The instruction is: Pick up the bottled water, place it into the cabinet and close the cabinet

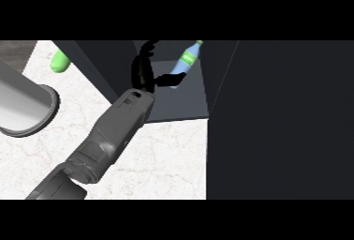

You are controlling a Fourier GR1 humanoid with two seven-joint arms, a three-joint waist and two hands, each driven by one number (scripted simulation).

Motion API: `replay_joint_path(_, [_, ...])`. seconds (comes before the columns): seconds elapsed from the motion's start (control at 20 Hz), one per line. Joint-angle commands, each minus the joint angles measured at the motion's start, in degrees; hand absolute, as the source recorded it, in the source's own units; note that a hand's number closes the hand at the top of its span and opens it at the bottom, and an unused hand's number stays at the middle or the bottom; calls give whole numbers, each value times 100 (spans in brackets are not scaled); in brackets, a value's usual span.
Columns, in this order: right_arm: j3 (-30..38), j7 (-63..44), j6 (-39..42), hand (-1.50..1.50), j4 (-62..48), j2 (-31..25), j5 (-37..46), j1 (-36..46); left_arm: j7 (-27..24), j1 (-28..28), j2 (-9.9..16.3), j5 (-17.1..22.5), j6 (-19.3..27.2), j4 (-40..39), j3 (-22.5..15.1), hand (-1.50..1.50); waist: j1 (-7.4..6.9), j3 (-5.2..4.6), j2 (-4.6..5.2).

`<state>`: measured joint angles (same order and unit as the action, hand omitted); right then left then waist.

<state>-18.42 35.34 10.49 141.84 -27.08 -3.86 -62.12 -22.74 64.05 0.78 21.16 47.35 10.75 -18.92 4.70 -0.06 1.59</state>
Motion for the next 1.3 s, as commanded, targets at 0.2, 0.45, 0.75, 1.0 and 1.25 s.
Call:
replay_joint_path(0.2, [131, -189, 109, -150, 436, -36, -450, -143, -1353, -83, -72, 613, -531, 861, 809, 150, -84, -19, -4])
replay_joint_path(0.45, [15, -183, 135, -150, 478, 38, -328, -52, -1663, -74, -76, 910, -2002, 1096, 995, 150, -103, -10, -37])
replay_joint_path(0.75, [-168, -587, 110, -150, 752, 84, -227, -49, -1823, -640, -77, 1331, -2116, 1536, 473, 150, -225, -3, -140])
replay_joint_path(1.0, [-220, -678, 62, -150, 901, 70, -99, -145, -1408, -961, -78, 1850, -2235, 2325, -193, 150, -214, -4, -171])
replay_joint_path(1.25, [-658, -693, -140, -150, 814, 204, 337, -149, -1153, -1803, -78, 2251, -3203, 3325, -865, -150, -332, -12, -219])
